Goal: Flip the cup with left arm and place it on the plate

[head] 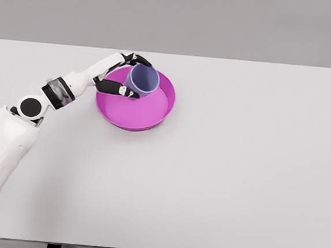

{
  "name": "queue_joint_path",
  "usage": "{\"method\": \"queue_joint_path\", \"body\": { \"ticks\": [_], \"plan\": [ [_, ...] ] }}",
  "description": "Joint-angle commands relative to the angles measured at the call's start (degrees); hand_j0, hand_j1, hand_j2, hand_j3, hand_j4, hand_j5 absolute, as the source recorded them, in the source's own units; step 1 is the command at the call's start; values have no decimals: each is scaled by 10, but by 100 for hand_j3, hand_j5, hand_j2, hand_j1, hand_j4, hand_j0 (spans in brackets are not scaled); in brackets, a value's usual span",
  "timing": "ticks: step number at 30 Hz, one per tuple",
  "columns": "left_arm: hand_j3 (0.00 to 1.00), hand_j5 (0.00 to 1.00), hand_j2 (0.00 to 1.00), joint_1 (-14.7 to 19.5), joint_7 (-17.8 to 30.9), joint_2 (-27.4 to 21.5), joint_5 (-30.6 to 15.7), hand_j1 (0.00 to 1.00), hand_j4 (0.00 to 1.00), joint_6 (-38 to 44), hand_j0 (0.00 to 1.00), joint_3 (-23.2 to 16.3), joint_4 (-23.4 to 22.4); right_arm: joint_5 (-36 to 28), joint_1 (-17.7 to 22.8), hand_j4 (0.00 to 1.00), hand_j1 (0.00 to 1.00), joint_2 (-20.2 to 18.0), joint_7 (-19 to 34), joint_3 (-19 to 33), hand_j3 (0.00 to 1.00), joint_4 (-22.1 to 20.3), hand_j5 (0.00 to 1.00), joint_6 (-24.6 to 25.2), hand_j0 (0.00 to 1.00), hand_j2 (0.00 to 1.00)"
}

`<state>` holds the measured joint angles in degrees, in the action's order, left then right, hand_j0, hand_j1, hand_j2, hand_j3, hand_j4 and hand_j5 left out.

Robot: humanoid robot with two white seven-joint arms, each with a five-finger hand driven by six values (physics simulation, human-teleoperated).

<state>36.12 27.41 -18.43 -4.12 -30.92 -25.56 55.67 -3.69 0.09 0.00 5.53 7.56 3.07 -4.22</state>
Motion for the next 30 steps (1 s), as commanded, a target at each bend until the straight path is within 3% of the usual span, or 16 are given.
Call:
{"method": "queue_joint_path", "body": {
  "ticks": [1, 30],
  "plan": [
    [68, 68, 68, 0, 0, 2, -21, 68, 68, 2, 68, 1, 1, 0, 0, 100, 100, 0, 0, 0, 100, 0, 100, 0, 100, 100],
    [70, 70, 70, -15, -1, 34, -70, 70, 70, 51, 70, 2, -7, 0, 0, 100, 100, 0, 0, 0, 100, 0, 100, 0, 100, 100]
  ]
}}
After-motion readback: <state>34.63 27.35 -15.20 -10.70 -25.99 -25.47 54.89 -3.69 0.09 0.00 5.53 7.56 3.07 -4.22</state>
